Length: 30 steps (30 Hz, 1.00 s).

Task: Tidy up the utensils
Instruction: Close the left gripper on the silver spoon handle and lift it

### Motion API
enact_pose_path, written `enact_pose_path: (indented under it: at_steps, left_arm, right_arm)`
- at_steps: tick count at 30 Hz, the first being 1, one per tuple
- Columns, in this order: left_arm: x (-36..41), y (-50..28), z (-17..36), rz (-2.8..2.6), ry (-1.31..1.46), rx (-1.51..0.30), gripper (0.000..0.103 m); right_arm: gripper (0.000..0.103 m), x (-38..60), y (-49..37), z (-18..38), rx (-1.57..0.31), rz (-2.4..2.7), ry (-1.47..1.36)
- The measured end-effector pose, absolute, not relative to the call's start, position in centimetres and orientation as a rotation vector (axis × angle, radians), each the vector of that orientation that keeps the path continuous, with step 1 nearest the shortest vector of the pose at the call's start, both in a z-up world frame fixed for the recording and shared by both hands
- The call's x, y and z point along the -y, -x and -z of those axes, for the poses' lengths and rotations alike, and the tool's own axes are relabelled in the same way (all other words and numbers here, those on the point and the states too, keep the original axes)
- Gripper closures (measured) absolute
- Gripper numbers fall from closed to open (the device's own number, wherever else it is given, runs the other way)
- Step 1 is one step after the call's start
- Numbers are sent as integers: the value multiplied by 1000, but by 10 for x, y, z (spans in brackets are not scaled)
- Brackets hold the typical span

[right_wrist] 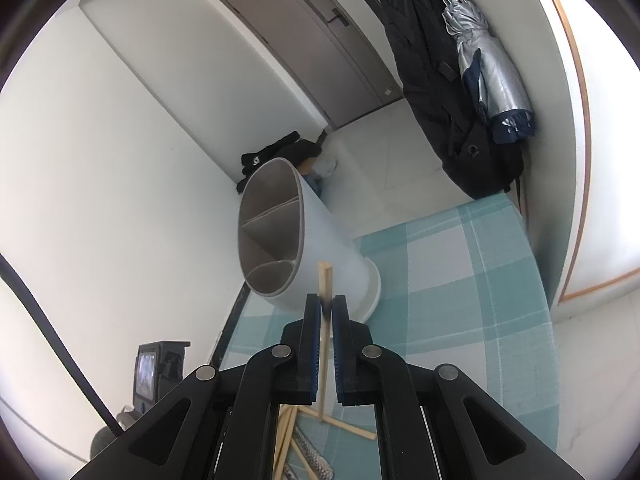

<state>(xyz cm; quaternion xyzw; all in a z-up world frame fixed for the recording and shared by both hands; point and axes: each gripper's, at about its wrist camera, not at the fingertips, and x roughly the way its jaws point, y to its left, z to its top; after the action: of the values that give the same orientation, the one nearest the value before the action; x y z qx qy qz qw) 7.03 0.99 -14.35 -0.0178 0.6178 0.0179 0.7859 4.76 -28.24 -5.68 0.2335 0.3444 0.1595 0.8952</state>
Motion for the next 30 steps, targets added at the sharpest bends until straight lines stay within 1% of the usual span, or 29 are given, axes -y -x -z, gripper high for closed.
enact_pose_path:
  at_steps: [1, 2, 5, 13, 24, 30]
  left_arm:
    - [-12, -71, 143, -49, 47, -1329, 63]
    - [-13, -71, 144, -56, 56, -1325, 65]
    - [-18, -73, 146, -66, 100, -1314, 66]
    - [-19, -77, 147, -97, 102, -1283, 70]
    - [-29, -92, 147, -122, 123, -1237, 72]
    - [-44, -95, 147, -102, 205, -1218, 74]
  right_arm:
    - [98, 282, -47, 57, -713, -331, -482]
    - [98, 281, -47, 56, -712, -332, -479]
    - [98, 279, -47, 56, -709, -335, -473]
    - [98, 280, -49, 57, -713, -323, -476]
    - [98, 277, -49, 57, -711, -326, -466]
    - [98, 275, -49, 54, -704, -330, -449]
